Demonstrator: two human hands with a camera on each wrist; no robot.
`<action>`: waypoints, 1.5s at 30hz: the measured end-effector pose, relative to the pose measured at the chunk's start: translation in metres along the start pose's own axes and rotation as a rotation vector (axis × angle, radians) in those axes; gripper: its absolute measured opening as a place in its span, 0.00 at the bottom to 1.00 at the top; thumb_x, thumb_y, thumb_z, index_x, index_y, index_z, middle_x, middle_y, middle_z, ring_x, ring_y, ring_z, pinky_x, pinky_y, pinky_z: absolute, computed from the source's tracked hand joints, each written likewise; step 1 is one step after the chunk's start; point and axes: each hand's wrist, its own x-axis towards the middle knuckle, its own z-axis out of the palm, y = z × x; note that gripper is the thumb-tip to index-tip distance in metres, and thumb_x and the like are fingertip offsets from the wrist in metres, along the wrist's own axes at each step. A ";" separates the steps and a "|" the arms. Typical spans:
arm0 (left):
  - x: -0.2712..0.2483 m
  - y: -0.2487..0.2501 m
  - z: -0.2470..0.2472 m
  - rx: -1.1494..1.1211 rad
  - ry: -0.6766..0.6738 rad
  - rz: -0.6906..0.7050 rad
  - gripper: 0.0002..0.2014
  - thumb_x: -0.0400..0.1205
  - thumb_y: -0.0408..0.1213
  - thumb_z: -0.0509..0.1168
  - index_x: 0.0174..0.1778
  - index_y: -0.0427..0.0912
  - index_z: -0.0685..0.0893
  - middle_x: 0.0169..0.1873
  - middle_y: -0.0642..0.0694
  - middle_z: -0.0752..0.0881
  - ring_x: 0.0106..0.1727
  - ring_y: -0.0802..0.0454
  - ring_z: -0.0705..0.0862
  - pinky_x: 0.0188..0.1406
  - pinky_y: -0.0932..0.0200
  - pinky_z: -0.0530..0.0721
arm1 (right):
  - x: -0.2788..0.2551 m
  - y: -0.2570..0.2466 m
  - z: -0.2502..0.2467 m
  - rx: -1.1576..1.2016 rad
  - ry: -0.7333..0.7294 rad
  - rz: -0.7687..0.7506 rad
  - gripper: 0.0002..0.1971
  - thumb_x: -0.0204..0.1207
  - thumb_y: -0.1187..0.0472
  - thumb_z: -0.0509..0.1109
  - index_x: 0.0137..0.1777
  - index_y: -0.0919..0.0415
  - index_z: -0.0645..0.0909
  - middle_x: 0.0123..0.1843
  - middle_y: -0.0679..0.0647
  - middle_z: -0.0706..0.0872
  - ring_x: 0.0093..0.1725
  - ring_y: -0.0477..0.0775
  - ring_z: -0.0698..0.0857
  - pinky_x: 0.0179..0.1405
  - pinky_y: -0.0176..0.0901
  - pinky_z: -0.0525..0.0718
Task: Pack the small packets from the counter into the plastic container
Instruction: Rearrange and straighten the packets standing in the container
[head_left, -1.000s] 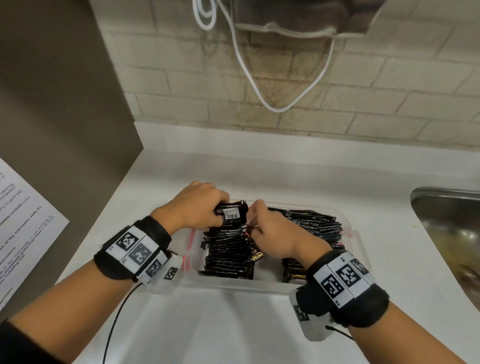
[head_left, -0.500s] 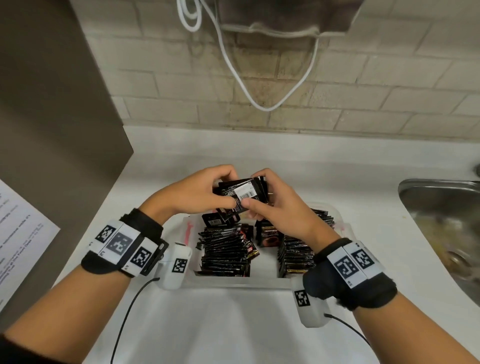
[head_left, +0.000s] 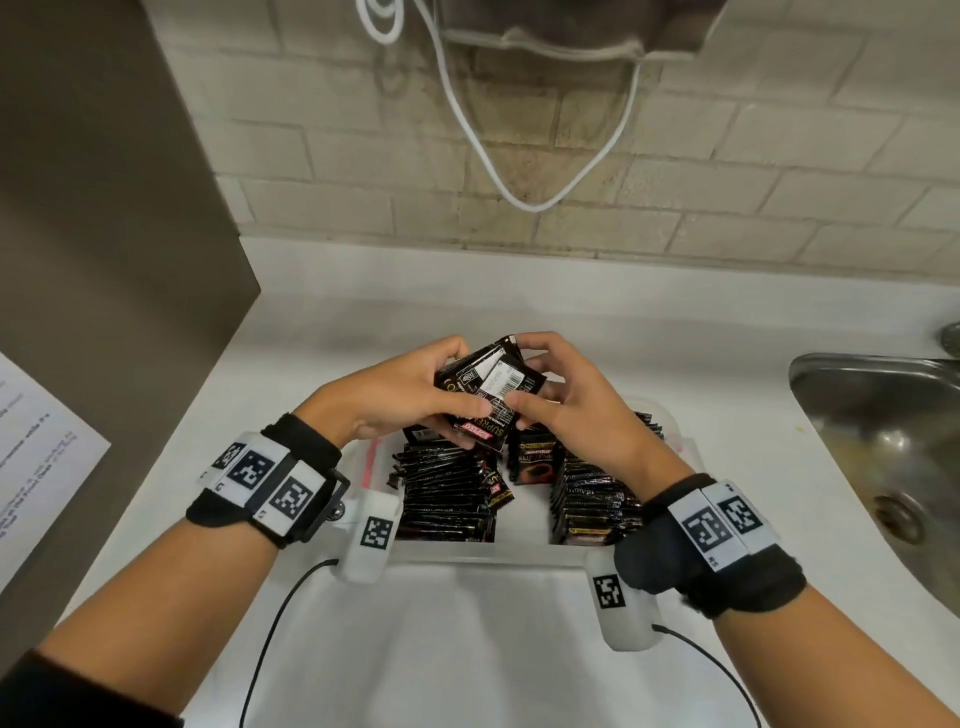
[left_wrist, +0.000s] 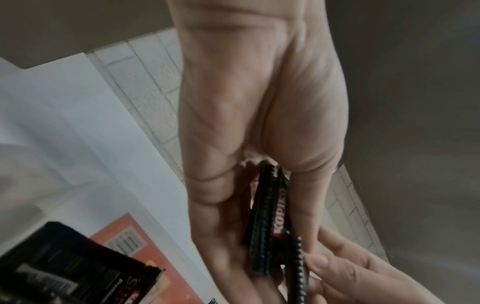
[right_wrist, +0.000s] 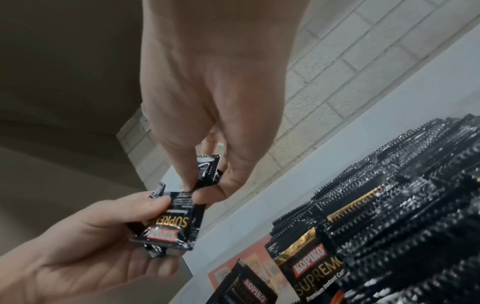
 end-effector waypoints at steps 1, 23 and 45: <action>0.001 -0.001 0.002 -0.007 -0.004 -0.003 0.24 0.72 0.37 0.78 0.57 0.36 0.74 0.53 0.38 0.89 0.55 0.35 0.90 0.47 0.41 0.92 | 0.000 0.000 -0.002 0.002 0.010 -0.005 0.24 0.78 0.69 0.73 0.70 0.49 0.75 0.61 0.57 0.83 0.40 0.64 0.86 0.48 0.53 0.91; 0.004 -0.007 0.004 -0.275 0.045 0.110 0.07 0.87 0.30 0.62 0.42 0.40 0.74 0.56 0.27 0.85 0.56 0.30 0.88 0.53 0.31 0.88 | 0.007 0.012 -0.009 0.088 0.148 -0.017 0.13 0.76 0.65 0.76 0.53 0.51 0.77 0.59 0.53 0.82 0.38 0.56 0.85 0.42 0.43 0.89; 0.002 0.001 -0.011 -0.196 0.310 0.294 0.17 0.81 0.17 0.64 0.57 0.42 0.83 0.55 0.42 0.86 0.50 0.47 0.89 0.43 0.51 0.91 | -0.003 0.003 -0.012 0.381 0.026 -0.010 0.12 0.82 0.73 0.65 0.63 0.69 0.74 0.63 0.62 0.83 0.57 0.63 0.89 0.55 0.55 0.89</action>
